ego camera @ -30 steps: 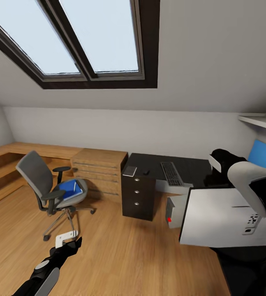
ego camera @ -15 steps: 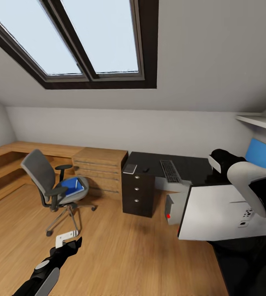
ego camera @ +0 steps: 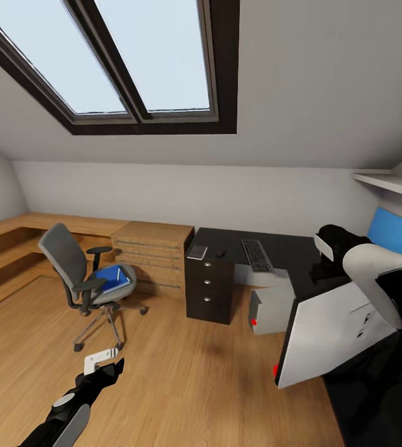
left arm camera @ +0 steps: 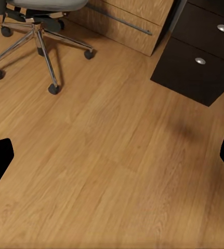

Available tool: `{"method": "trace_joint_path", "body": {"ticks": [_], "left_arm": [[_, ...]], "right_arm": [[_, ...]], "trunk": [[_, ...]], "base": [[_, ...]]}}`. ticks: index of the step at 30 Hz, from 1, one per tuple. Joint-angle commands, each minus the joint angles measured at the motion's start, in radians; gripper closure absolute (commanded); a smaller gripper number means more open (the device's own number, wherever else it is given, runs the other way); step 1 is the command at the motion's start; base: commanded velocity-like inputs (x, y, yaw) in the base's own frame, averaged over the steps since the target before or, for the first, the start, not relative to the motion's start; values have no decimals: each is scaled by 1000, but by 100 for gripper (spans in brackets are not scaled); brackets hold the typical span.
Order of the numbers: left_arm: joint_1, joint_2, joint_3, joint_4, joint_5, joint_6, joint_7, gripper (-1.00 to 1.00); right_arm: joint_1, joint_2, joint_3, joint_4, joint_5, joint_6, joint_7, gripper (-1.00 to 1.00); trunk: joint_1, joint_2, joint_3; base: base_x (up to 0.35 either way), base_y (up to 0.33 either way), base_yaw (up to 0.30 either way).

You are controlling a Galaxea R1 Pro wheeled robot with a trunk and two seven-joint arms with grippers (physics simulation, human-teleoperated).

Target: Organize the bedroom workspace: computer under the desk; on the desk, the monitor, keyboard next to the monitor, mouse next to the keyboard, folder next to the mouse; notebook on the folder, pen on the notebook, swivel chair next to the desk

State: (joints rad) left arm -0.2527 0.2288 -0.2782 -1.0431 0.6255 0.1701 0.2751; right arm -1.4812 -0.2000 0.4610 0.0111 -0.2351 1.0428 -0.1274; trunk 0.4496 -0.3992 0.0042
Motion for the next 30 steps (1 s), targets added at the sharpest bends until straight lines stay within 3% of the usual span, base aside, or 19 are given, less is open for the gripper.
{"method": "trace_joint_path", "body": {"ticks": [1,30], "left_arm": [[0,1,-4,-2,8,2,9,-100],[0,1,-5,-2,8,2,9,-100]], "right_arm": [[-1,0,1,1,-11,1,-9,-100],[-1,4,4,-3,-9,2,-12,-100]], "trunk": [[0,-1,-1],[0,-1,-1]], "base": [[-11,1,0],[-79,0,0]]}}
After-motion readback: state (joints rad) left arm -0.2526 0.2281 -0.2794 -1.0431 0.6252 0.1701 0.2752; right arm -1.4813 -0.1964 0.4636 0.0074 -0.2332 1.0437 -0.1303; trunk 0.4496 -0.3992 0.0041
